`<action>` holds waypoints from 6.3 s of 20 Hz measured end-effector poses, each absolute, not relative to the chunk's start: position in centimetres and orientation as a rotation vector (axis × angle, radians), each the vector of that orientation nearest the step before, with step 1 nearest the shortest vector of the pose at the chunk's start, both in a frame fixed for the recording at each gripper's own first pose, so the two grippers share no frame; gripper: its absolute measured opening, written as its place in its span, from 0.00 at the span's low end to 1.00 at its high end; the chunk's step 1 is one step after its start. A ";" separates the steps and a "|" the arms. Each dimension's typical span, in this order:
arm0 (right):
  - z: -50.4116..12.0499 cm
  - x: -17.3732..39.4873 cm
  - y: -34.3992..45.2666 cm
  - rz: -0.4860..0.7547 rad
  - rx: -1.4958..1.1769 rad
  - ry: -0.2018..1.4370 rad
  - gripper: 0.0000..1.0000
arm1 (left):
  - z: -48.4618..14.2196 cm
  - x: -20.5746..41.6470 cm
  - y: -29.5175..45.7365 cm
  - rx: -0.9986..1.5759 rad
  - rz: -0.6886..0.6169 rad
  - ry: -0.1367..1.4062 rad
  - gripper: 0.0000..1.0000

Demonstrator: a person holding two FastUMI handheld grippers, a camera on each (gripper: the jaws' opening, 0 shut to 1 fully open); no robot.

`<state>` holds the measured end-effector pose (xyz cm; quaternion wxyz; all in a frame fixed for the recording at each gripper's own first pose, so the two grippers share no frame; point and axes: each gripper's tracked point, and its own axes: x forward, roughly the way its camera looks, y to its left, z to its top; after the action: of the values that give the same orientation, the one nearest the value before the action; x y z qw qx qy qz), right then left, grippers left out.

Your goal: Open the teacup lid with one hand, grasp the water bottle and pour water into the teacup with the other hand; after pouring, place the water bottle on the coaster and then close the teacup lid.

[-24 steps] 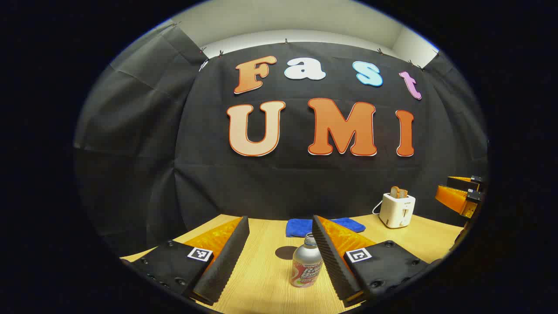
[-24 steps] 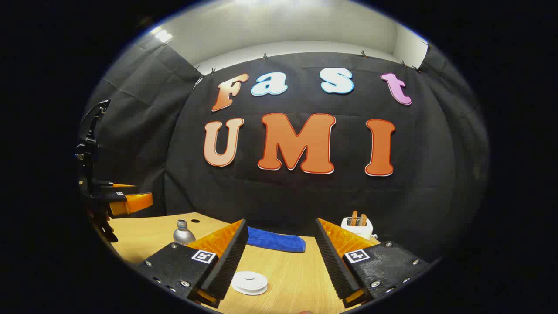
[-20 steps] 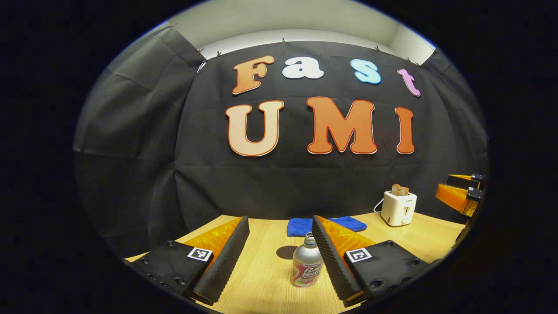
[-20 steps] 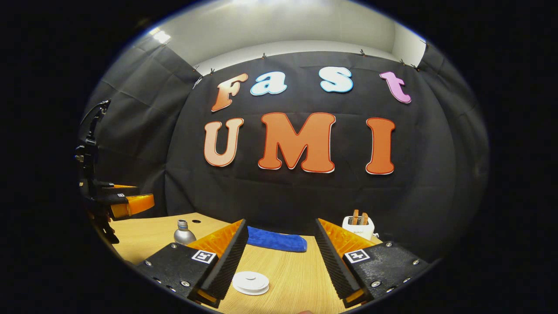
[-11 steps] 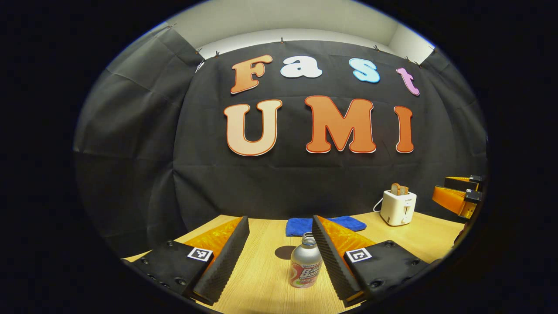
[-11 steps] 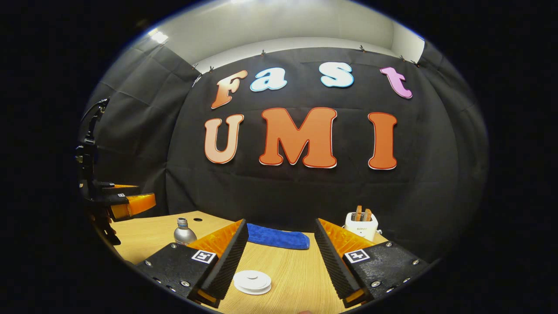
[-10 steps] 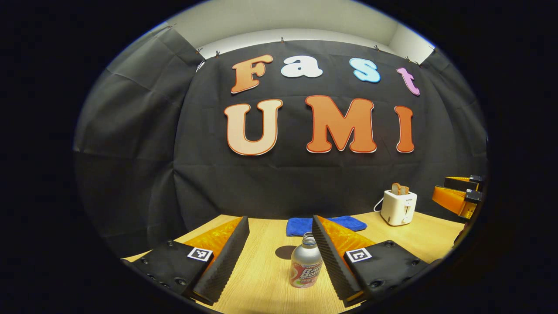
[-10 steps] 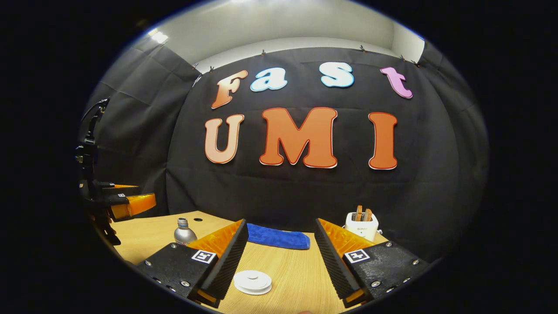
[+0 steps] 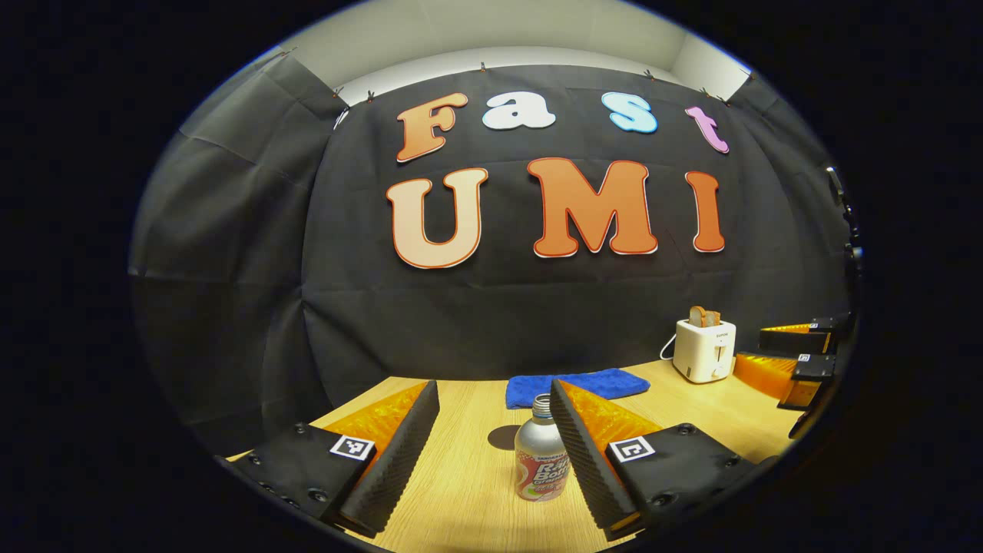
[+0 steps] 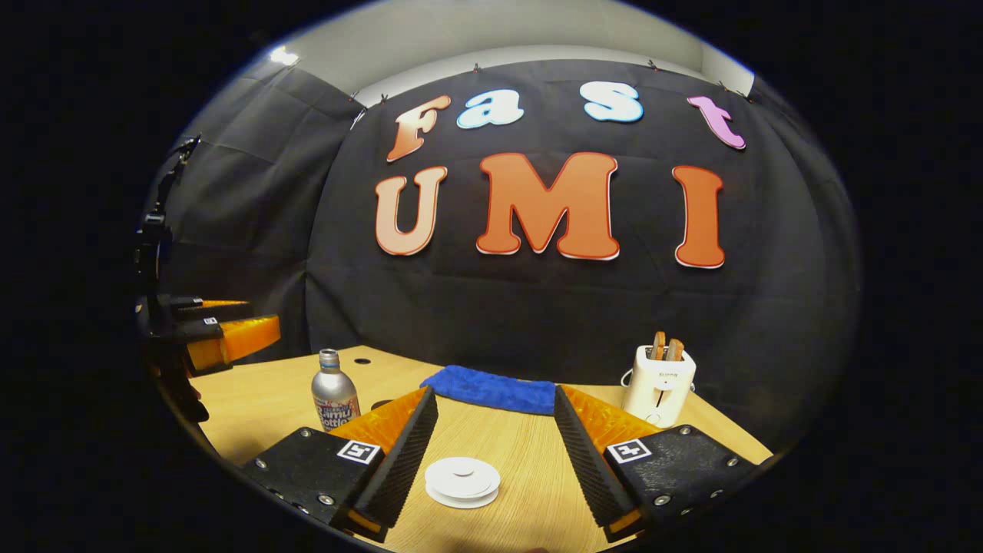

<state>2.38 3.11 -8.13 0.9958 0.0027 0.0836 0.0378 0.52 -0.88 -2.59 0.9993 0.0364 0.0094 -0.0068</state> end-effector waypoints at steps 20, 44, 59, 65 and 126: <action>-20.9 6.0 7.5 0.196 0.059 0.445 0.42 | -7.0 0.2 -1.1 0.080 -0.032 0.110 0.95; -16.8 5.4 5.5 0.203 0.094 0.354 0.22 | -13.2 2.8 -3.3 0.059 -0.073 0.216 0.95; -13.3 3.5 1.5 0.139 0.096 0.282 0.22 | -17.5 5.4 -4.1 0.023 -0.097 0.289 0.70; -13.4 2.8 0.0 0.110 0.097 0.274 0.22 | -19.9 7.2 -2.3 0.012 -0.014 0.328 0.52; -12.6 -1.7 -10.8 -0.024 0.126 0.239 0.22 | -14.9 8.3 -11.1 1.481 -0.218 0.068 0.88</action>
<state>-1.72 -10.77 -12.57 0.9909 0.0627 0.1189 -0.0120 8.30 -11.08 -14.94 0.7322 0.6732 0.0311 -0.0989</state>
